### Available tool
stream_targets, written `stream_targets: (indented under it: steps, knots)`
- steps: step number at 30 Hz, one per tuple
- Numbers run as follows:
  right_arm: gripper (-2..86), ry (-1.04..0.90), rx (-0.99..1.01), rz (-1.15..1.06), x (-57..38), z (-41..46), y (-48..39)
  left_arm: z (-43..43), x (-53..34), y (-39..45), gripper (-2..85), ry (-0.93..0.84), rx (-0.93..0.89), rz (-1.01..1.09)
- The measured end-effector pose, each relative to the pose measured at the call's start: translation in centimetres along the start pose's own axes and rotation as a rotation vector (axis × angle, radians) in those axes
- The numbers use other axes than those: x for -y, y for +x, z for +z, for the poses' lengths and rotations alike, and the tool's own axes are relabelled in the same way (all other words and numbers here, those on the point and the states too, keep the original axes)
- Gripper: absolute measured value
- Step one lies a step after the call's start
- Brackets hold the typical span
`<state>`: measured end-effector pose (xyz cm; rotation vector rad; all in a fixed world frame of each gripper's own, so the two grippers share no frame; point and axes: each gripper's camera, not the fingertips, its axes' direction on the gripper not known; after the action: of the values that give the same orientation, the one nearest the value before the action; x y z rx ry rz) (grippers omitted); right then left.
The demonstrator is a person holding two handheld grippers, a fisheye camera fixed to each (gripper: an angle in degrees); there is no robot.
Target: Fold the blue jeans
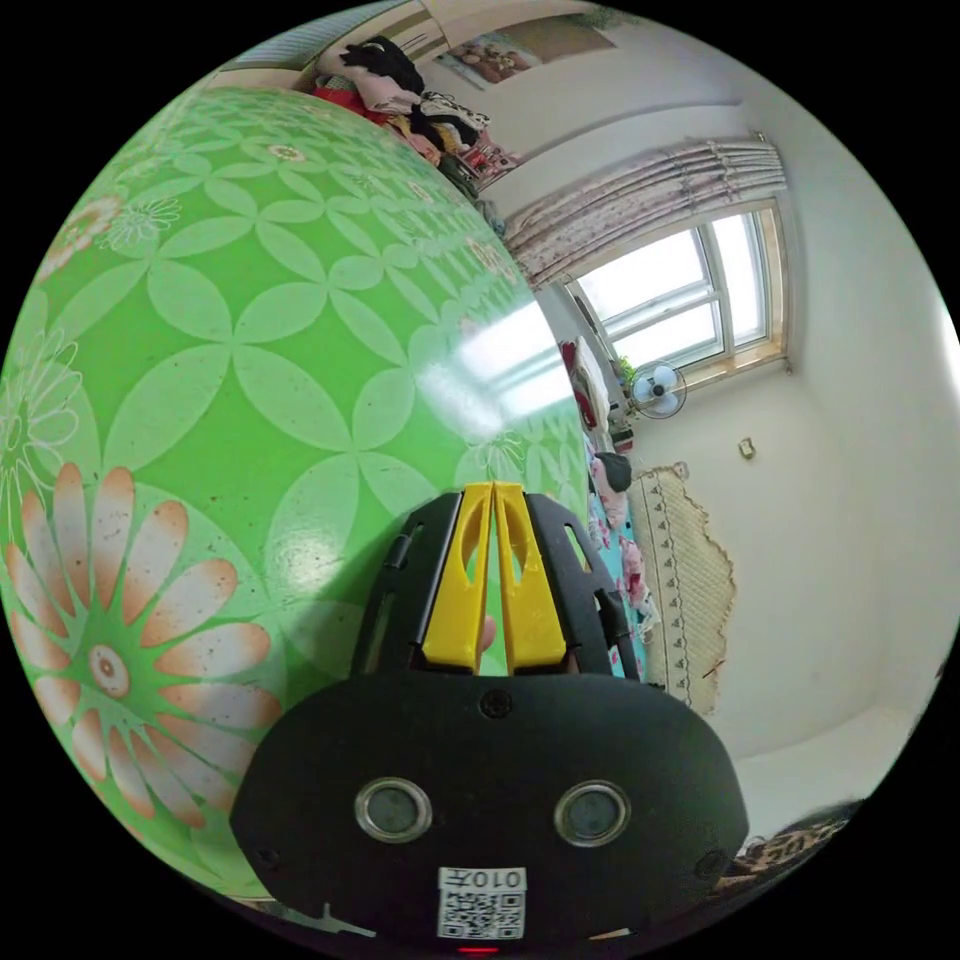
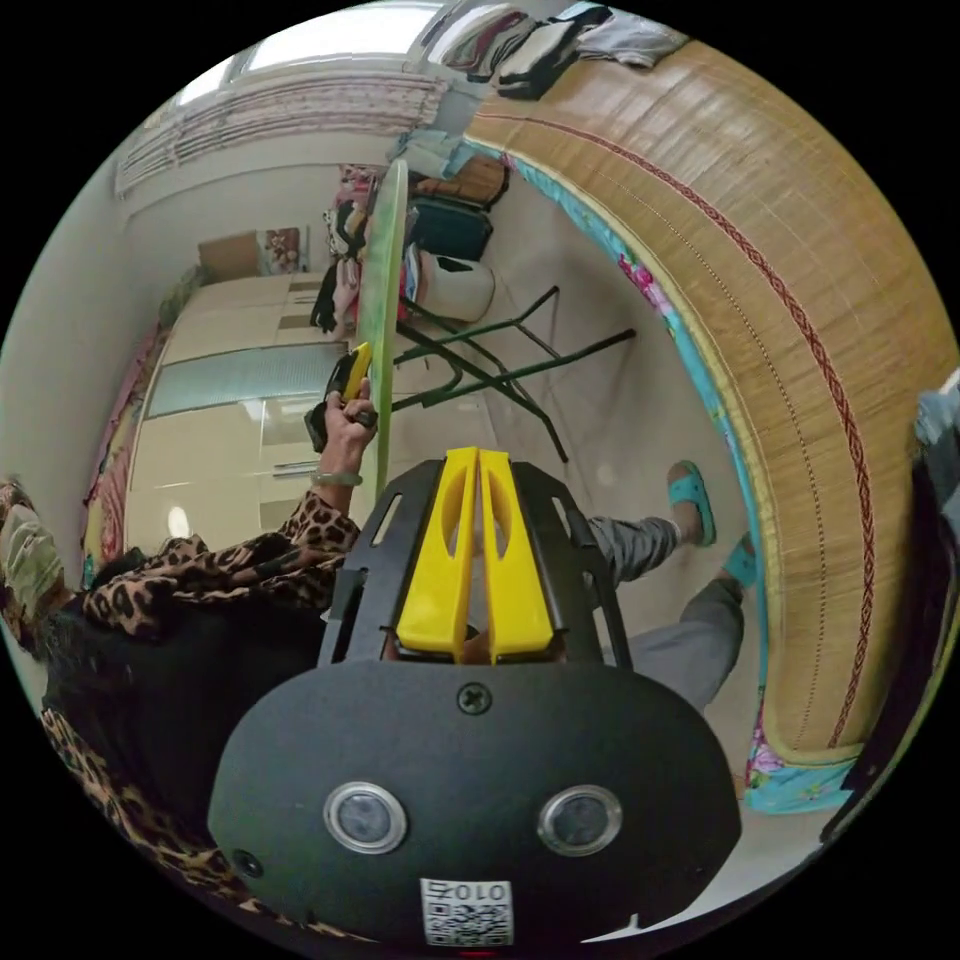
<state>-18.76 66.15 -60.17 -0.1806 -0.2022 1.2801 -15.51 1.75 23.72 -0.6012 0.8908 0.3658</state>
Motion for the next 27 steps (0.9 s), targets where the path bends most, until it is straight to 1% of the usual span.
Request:
stream_targets:
  steps: [3, 6, 8, 10, 12, 15, 18, 20, 22, 23, 25, 27]
  knots:
    - [2.7, -0.011, -0.093, -0.053, 6.3, 0.5, -3.7, -0.2, 0.6, -0.2, -0.1, -0.002, -0.009, 0.0]
    - [2.6, -0.047, -0.197, 0.017, 12.1, 1.8, -6.4, -0.3, 1.3, -1.0, -0.1, -0.016, -0.049, -0.023]
    - [2.5, -0.119, -0.166, 0.018, 15.7, 2.9, -7.8, -0.3, 1.7, -1.9, -0.1, -0.025, -0.102, -0.066]
    - [2.5, -0.144, -0.205, -0.003, 19.9, 3.7, -9.7, -0.3, 2.0, -2.6, -0.1, -0.036, -0.145, -0.084]
    - [2.5, -0.149, -0.232, 0.0, 22.9, 4.3, -10.5, -0.3, 2.2, -2.1, -0.1, -0.057, -0.119, -0.056]
    - [2.5, -0.217, -0.162, 0.035, 28.1, 6.2, -10.5, -0.2, 2.3, -1.5, -0.1, -0.063, -0.097, -0.027]
    - [2.4, -0.246, -0.148, 0.05, 33.8, 7.5, -10.4, -0.1, 2.4, -2.2, -0.1, -0.059, -0.148, -0.072]
    - [2.4, -0.254, -0.096, 0.068, 37.5, 8.3, -10.1, 0.0, 2.4, -2.4, -0.1, -0.056, -0.172, -0.086]
    - [2.5, -0.251, 0.042, 0.097, 43.0, 8.9, -9.3, 0.2, 2.3, -2.7, -0.1, -0.048, -0.203, -0.107]
    - [2.5, -0.245, 0.078, 0.106, 44.4, 9.0, -9.1, 0.2, 2.2, -2.9, -0.1, -0.043, -0.222, -0.123]
    - [2.6, -0.195, 0.208, 0.134, 50.4, 8.4, -8.4, 0.2, 1.9, -2.9, -0.1, -0.023, -0.225, -0.142]
    - [2.6, -0.152, 0.257, 0.106, 55.0, 7.4, -8.5, 0.3, 1.6, -2.9, -0.1, -0.021, -0.238, -0.155]
